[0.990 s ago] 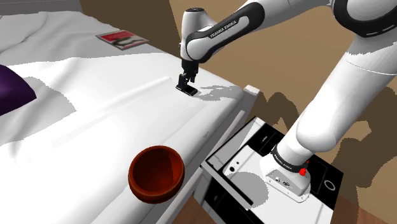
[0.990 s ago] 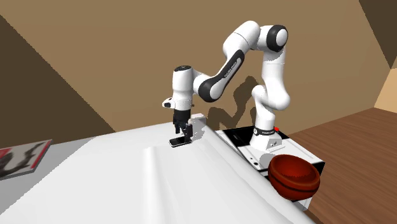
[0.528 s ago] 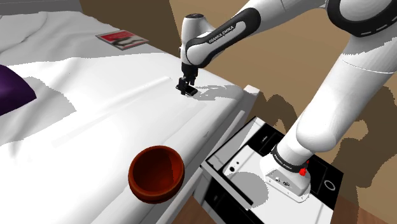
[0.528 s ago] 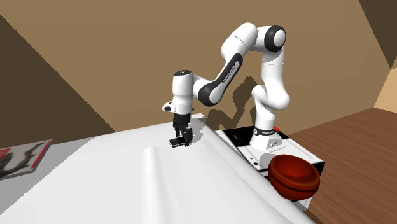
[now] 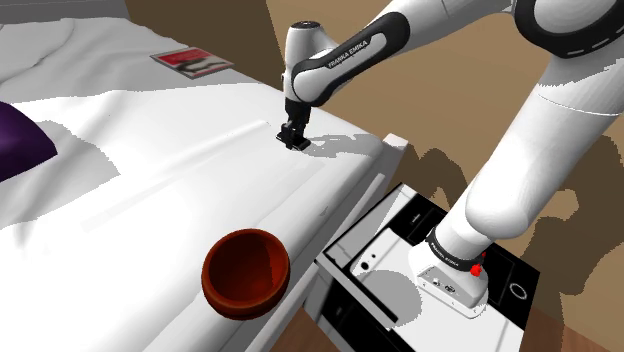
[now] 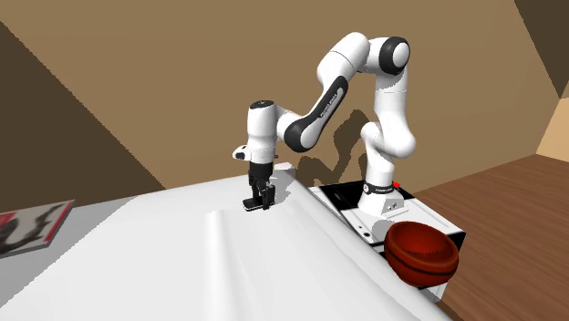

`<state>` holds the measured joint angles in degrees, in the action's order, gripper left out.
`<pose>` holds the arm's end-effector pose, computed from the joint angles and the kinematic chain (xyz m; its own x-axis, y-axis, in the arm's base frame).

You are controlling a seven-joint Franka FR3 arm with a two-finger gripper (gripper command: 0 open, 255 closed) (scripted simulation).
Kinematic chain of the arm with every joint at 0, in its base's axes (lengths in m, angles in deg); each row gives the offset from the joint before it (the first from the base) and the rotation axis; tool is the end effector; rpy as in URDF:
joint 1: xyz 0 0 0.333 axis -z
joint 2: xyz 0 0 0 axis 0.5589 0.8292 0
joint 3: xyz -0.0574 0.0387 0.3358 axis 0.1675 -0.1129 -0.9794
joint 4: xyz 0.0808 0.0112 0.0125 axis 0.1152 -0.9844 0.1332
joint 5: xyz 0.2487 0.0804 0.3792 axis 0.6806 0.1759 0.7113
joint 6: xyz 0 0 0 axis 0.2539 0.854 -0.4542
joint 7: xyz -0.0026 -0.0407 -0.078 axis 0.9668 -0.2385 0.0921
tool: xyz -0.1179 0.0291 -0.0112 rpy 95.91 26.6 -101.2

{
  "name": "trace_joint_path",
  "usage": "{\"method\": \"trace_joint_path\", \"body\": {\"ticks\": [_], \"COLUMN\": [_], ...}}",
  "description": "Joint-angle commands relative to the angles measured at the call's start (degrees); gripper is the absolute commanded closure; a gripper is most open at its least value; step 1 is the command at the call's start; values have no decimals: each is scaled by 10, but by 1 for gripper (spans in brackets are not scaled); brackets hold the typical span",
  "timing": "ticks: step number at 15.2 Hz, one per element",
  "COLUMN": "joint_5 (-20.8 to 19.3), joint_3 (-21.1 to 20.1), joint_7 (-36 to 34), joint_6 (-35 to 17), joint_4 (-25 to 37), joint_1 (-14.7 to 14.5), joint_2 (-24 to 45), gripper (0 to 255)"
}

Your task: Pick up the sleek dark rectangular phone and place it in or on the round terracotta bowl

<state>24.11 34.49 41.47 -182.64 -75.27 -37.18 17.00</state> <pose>0.5830 0.1004 0.2958 0.9454 0.3247 0.0295 0.3227 -0.9447 0.0579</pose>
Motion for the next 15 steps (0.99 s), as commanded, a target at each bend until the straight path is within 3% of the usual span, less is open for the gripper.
{"method": "trace_joint_path", "body": {"ticks": [1,6,15], "joint_5": [0,0,11], "joint_3": [0,0,-1], "joint_7": [0,0,11], "joint_6": [0,0,67], "joint_4": [-1,0,27], "joint_1": [0,0,1], "joint_2": [0,1,-40], "gripper": [255,255,255]}}
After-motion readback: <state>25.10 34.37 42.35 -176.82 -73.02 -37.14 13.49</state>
